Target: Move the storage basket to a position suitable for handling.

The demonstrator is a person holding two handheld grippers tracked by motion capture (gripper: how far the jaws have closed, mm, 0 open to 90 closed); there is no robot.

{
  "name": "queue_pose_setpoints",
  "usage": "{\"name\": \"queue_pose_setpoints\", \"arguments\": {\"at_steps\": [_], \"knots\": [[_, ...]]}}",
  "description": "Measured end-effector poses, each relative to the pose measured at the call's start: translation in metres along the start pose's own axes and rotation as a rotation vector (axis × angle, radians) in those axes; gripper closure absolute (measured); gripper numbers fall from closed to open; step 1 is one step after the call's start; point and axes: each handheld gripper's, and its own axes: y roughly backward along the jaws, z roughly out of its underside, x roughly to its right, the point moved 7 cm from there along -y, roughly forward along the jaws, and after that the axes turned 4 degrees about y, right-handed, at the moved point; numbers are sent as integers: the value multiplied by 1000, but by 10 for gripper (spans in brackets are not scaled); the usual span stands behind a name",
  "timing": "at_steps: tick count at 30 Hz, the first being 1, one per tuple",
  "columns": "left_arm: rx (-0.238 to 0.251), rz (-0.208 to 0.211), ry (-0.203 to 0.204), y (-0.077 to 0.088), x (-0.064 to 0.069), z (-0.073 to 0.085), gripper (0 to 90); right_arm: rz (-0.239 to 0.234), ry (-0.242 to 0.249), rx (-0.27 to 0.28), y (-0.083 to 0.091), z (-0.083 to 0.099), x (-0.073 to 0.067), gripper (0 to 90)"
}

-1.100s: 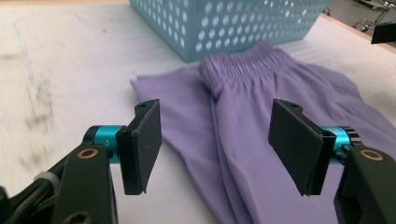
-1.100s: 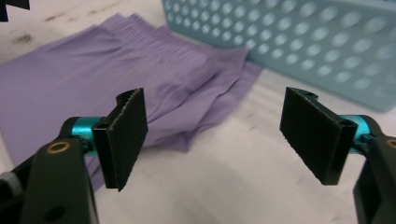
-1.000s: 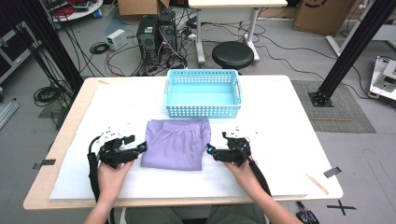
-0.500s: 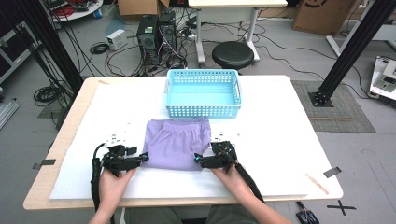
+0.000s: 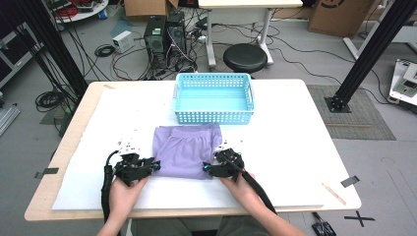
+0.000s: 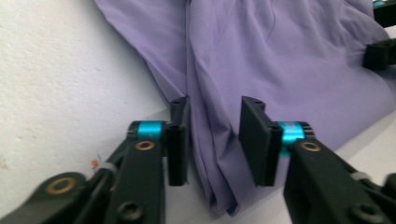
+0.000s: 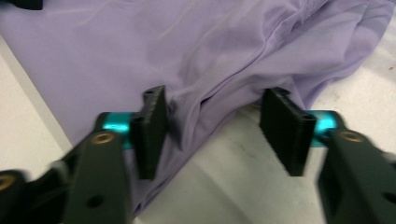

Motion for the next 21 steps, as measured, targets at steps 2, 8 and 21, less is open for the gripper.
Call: {"name": "queue_pose_setpoints", "arguments": {"at_steps": [2,8,21], "knots": [[-7,10,-4,0,1,0,713,-15,12,10,-1,-1,1,571],[-17,31,-15,-3,7,1,824,-94,29,13,0,-2,-4,837],[-49,115,-60,-24,42,-2,831,-69,15,-11,28,21,13,868]]}}
